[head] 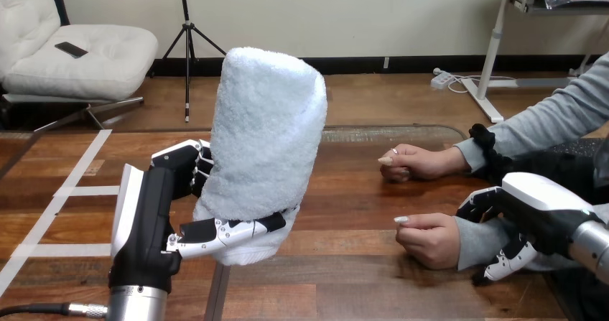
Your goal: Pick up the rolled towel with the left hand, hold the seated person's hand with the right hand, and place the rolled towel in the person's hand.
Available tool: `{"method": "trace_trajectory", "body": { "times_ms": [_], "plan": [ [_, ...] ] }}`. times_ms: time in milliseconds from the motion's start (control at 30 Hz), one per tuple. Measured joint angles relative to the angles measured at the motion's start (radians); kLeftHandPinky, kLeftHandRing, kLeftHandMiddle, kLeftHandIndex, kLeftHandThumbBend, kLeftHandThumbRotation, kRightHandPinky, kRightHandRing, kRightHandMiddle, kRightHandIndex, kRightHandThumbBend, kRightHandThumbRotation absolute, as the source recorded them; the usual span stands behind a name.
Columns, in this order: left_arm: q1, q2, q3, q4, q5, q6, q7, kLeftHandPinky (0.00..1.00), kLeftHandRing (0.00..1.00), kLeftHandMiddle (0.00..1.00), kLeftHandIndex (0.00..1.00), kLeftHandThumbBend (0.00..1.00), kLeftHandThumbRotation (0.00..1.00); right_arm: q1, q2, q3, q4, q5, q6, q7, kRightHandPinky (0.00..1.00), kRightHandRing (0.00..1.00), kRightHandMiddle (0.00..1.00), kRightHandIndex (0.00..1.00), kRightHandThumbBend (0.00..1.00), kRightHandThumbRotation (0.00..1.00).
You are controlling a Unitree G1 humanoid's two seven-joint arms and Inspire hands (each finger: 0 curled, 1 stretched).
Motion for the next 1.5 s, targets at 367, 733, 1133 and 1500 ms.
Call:
{"method": "trace_trajectory", "body": {
  "times_ms": [367, 733, 1133, 1500],
  "plan": [
    [0.0, 0.0, 0.002, 0.0, 0.0, -0.002, -0.001, 0.27, 0.31, 0.36, 0.39, 0.66, 0.0, -0.033, 0.0, 0.027, 0.033, -0.029, 0.0, -0.025, 0.62, 0.68, 0.7, 0.69, 0.98, 0.08],
    [0.0, 0.0, 0.004, 0.0, 0.0, -0.002, -0.004, 0.27, 0.31, 0.36, 0.39, 0.65, 0.0, -0.053, 0.0, 0.04, 0.071, -0.032, -0.007, -0.042, 0.59, 0.66, 0.69, 0.68, 0.98, 0.07],
    [0.0, 0.001, 0.007, 0.0, 0.0, -0.006, -0.004, 0.28, 0.32, 0.36, 0.39, 0.65, 0.0, -0.059, 0.0, 0.04, 0.084, -0.031, -0.009, -0.042, 0.58, 0.65, 0.68, 0.67, 0.97, 0.04],
    [0.0, 0.001, 0.012, 0.001, 0.0, -0.02, -0.004, 0.28, 0.31, 0.36, 0.39, 0.65, 0.0, -0.061, 0.0, 0.04, 0.086, -0.028, -0.001, -0.036, 0.55, 0.62, 0.65, 0.64, 0.95, 0.01]
  ]
}}
